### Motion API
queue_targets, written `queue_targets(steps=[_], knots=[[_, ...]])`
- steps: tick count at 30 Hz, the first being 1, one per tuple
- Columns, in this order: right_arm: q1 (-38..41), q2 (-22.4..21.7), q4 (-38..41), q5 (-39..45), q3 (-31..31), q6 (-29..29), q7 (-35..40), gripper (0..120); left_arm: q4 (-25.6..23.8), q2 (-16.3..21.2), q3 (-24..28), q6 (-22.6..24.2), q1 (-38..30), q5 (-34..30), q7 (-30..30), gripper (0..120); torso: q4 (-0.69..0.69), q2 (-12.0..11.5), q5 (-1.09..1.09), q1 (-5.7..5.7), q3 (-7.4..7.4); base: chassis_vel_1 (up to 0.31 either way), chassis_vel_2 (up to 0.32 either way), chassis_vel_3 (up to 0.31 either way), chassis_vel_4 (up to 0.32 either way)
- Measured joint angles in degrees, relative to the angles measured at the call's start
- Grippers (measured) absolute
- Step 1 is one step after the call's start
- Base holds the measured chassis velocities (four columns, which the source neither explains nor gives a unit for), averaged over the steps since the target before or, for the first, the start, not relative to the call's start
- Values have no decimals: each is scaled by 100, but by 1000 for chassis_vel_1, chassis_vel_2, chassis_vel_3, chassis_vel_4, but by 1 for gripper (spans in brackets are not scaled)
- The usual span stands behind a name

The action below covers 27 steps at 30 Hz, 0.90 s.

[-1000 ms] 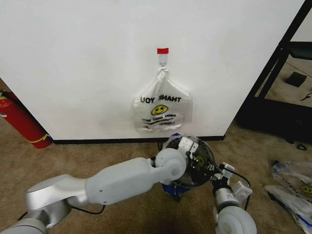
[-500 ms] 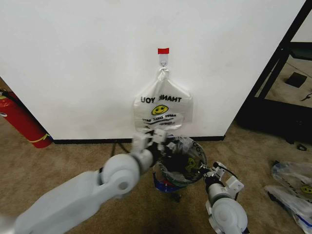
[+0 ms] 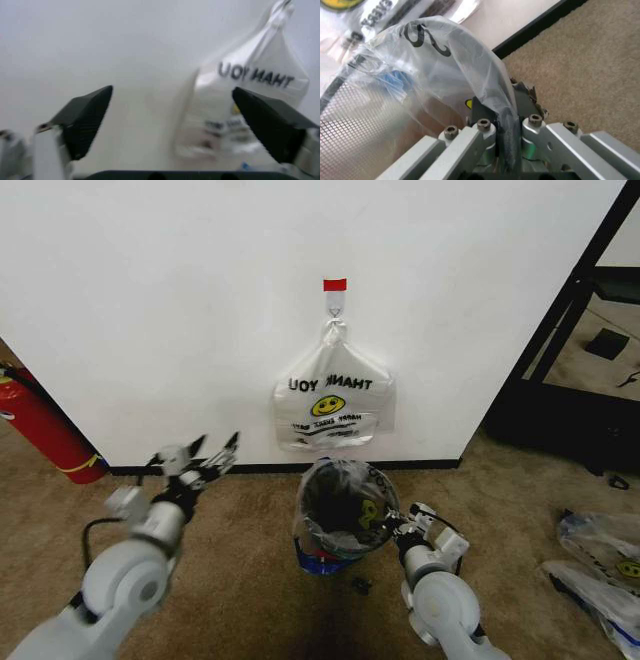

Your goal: Pick up the garbage bag from the wall and place it over the trash bin.

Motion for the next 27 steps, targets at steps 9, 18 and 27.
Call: queue_targets(steps=[9,18,27], knots=[[109,16,-108,-62,-184,-58,-1,0,134,-482,-879,-1423,1079,1323,604,100,0,0,0,0,0,0,0,0,0],[232,80,-299,-20,-355,-198,21,0,-43,-1057,-1219,-1638,1689,1329,725,100,0,0,1,0,0,0,0,0,0],[212,45,-251,197,-321,-376,116,27,-140,-1088,-964,-1368,1560,1281,576,100,-1,0,1,0,0,0,0,0,0]])
